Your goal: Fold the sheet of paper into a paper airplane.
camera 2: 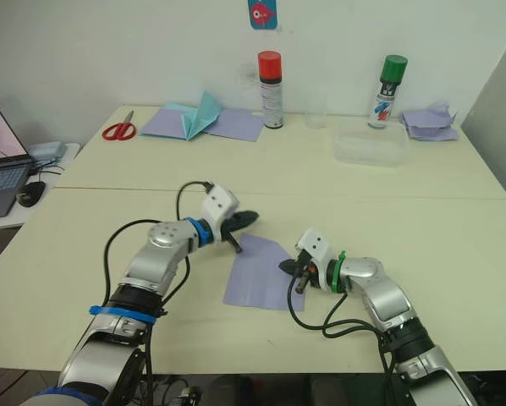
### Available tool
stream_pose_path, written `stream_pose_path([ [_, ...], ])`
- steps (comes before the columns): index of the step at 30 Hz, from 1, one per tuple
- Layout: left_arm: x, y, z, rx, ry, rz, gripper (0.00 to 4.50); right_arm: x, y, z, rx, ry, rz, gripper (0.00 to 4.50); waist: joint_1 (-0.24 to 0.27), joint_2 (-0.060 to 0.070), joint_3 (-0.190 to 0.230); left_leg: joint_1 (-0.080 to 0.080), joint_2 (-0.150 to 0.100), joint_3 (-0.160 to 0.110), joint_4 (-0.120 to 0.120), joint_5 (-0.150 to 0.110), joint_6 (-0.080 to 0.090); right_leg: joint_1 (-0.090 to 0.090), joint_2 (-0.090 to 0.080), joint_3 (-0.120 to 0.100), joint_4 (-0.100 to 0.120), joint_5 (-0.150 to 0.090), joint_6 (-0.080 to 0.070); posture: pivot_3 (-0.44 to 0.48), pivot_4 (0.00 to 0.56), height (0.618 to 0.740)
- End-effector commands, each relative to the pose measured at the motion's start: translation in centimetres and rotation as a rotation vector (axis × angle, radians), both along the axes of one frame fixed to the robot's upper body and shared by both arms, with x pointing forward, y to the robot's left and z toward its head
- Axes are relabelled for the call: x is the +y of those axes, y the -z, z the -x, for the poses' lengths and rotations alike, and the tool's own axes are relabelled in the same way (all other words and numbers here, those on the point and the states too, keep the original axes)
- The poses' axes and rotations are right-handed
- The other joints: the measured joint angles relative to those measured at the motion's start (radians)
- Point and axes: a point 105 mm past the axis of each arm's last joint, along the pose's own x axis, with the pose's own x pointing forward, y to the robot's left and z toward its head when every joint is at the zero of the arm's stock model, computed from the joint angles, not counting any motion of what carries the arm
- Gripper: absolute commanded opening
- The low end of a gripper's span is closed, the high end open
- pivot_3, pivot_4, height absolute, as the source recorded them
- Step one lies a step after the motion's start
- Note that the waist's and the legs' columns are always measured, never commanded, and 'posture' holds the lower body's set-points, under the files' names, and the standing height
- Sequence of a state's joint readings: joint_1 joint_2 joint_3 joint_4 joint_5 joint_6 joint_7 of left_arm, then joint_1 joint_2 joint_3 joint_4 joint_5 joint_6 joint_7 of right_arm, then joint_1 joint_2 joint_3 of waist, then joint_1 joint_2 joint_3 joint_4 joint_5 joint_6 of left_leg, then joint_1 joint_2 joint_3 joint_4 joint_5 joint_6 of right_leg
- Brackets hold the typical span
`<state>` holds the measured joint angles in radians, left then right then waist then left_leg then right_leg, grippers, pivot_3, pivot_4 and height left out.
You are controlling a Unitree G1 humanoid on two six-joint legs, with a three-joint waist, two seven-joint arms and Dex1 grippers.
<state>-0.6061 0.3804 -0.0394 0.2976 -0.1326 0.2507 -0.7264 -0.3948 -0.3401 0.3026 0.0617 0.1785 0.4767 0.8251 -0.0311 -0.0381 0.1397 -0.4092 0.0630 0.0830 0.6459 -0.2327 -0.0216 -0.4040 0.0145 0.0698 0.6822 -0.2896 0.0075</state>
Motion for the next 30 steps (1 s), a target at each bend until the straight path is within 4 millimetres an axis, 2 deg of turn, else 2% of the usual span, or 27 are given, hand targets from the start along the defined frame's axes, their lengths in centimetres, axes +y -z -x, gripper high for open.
stream_pose_path([
  [1,0.4,-1.5,2.0,0.046,0.03,0.133,1.3,-0.6,1.9,0.1,0.052,0.035,0.054,0.0,-0.001,0.0,0.0,0.0,0.0,0.0,0.0,0.0,0.0,0.0,0.0,0.0,0.0,0.0,0.0,0.0,0.15,0.74],
  [4,0.1,-0.2,4.3,0.162,0.084,0.169,2.28,-0.5,1.9,0.1,0.052,0.032,0.053,0.0,-0.005,0.001,0.0,0.001,0.0,0.001,0.0,0.0,0.0,0.0,0.0,0.0,0.0,0.0,0.0,0.0,0.15,0.74],
  [8,0.9,2.7,5.5,0.272,0.037,0.1,3.45,-0.4,2.0,0.1,0.055,0.028,0.052,0.0,-0.002,0.0,0.0,0.001,0.001,-0.001,0.0,0.0,0.0,0.0,0.0,0.0,0.0,0.0,0.0,0.0,0.15,0.74],
  [13,1.2,3.8,5.9,0.318,0.007,0.097,3.45,-0.4,2.0,0.1,0.054,0.027,0.053,0.0,-0.001,0.0,0.0,0.001,0.0,0.0,0.0,0.0,0.0,0.0,0.0,0.0,0.0,-0.001,0.002,0.0,0.15,0.74],
  [22,0.0,3.9,5.5,0.336,0.051,0.126,3.45,-0.4,1.8,0.1,0.054,0.029,0.052,0.0,-0.001,0.0,0.0,0.001,0.0,0.0,0.0,0.0,0.0,0.0,0.0,0.0,0.0,0.0,0.0,0.0,0.15,0.74],
  [23,0.0,3.9,5.4,0.331,0.051,0.12,3.07,-0.5,1.8,0.1,0.053,0.029,0.053,0.0,-0.001,0.0,0.0,0.001,0.0,-0.001,0.0,0.0,0.0,0.0,0.0,0.0,0.0,0.0,0.0,0.0,0.15,0.74],
  [26,-0.2,3.9,5.2,0.322,0.062,0.108,2.31,-0.5,1.8,0.1,0.051,0.031,0.055,0.0,-0.001,0.0,0.0,0.001,0.0,0.0,0.0,0.0,0.0,0.0,0.0,0.0,0.0,0.0,0.0,0.0,0.15,0.74],
  [30,-0.4,3.7,5.2,0.309,0.085,0.104,0.96,-0.5,1.9,0.2,0.051,0.033,0.055,0.0,-0.001,0.0,0.0,0.001,0.0,0.0,-0.001,0.0,0.0,0.0,0.0,0.0,0.0,0.0,0.0,0.0,0.15,0.74],
])
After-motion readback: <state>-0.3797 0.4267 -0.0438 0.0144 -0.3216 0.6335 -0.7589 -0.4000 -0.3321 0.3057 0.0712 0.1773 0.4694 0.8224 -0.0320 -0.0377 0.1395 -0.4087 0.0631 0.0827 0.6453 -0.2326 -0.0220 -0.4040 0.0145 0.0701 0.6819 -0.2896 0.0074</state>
